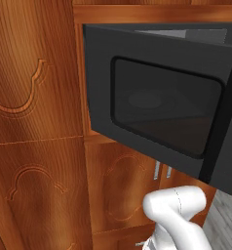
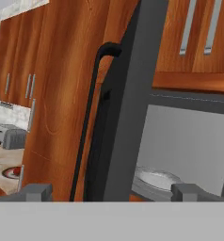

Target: Pick the bell pepper from the counter and place it in the microwave. Then turn on the microwave.

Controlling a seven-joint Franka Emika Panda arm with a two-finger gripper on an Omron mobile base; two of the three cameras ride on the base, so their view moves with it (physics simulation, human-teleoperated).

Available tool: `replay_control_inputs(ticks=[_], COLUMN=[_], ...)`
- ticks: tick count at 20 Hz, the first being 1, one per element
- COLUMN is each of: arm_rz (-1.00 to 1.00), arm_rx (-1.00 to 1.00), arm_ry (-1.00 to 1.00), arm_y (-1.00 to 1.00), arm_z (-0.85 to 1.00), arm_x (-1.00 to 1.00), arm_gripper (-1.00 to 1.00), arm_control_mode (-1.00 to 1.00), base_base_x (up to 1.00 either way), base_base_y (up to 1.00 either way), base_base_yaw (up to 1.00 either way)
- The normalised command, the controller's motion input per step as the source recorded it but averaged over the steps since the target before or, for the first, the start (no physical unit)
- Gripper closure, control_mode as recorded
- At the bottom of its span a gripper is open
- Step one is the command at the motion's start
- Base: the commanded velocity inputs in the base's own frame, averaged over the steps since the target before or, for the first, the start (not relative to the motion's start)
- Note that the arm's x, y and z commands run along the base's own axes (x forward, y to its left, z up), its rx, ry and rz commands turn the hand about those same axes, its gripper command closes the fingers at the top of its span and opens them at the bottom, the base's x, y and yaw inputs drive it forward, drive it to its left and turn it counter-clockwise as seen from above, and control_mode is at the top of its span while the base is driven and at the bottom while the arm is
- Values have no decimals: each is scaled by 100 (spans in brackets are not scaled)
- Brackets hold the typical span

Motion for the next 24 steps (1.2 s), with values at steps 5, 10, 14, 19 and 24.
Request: replay_control_inputs(ticks=[5,10,14,19,24], arm_rz=[10,9,8,9,12], arm_rx=[0,0,0,0,-1], arm_ry=[-2,0,-1,0,0], arm_y=[0,6,5,1,11], arm_z=[-19,-18,-14,-13,-19], arm_x=[12,16,17,21,25], arm_gripper=[-100,-100,-100,-100,-100], arm_control_mode=[-100,-100,-100,-100,-100], base_base_x=[0,0,0,0,0], base_base_y=[0,0,0,0,0], base_base_yaw=[0,0,0,0,0])
